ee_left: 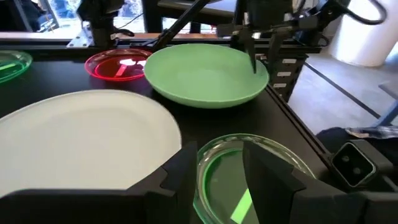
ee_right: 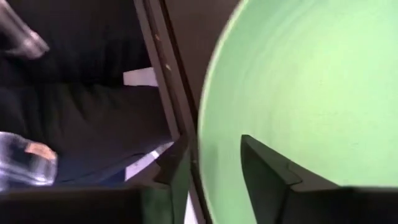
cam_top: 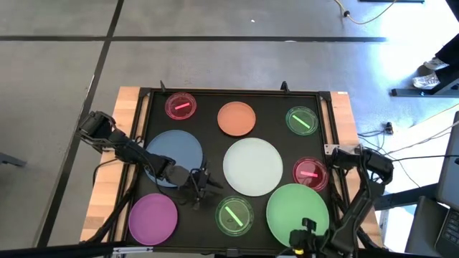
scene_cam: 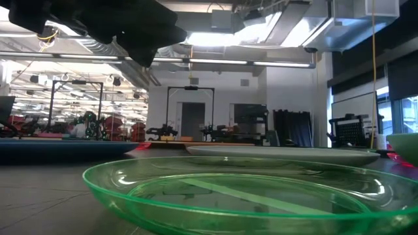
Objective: Stack plastic plates
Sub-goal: Remove the green plate from the white plate, then stack the blue plate on top of the white plate
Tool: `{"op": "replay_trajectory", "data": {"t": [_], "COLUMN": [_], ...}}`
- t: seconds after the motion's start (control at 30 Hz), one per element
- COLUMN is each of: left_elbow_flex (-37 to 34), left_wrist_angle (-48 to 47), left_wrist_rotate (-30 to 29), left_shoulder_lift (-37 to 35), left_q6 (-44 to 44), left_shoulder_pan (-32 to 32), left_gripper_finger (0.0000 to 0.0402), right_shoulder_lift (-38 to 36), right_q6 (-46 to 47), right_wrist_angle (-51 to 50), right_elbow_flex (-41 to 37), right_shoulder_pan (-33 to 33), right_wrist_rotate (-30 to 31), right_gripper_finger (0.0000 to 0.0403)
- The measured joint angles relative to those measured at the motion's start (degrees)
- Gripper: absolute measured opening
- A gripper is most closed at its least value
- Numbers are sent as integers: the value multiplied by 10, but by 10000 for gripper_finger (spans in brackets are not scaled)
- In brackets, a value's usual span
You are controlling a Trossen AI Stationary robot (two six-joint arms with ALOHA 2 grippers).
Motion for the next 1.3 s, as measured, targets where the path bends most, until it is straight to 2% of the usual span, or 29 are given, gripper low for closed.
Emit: {"op": "replay_trajectory", "data": {"t": [0.07,0.17,0.23,0.3,0.4,0.5,0.6,0.73,0.9,1.03,1.2,1.3], "left_elbow_flex": [10,56,97,137,177,196,196,192,192,192,178,170], "left_wrist_angle": [-42,-142,-253,-373,-535,-665,-716,-714,-714,-728,-747,-747], "left_wrist_rotate": [-33,-129,-189,-216,-221,-213,-193,-186,-191,-205,-195,-192], "left_shoulder_lift": [-9,-21,-22,-18,-8,6,15,28,31,32,55,71], "left_q6": [-4,-17,-59,-132,-253,-354,-405,-409,-410,-443,-467,-470], "left_shoulder_pan": [-8,-27,-40,-49,-61,-71,-75,-90,-118,-129,-121,-112], "left_gripper_finger": [124,124,124,124,124,124,124,124,124,124,124,124], "right_shoulder_lift": [-9,-16,-16,-16,-16,-15,-15,-14,-14,-11,-2,6], "right_q6": [-25,-102,-159,-202,-230,-240,-258,-335,-531,-666,-704,-701], "right_wrist_angle": [-12,-20,-22,-23,-25,-26,-24,-15,70,162,229,226], "right_elbow_flex": [16,36,41,41,31,11,-7,-14,-15,-15,-15,-15], "right_shoulder_pan": [-10,-19,-24,-31,-47,-66,-91,-142,-238,-309,-366,-374], "right_wrist_rotate": [8,82,137,201,263,291,315,350,333,269,177,158], "right_gripper_finger": [145,157,161,163,162,162,162,161,161,161,161,161]}}
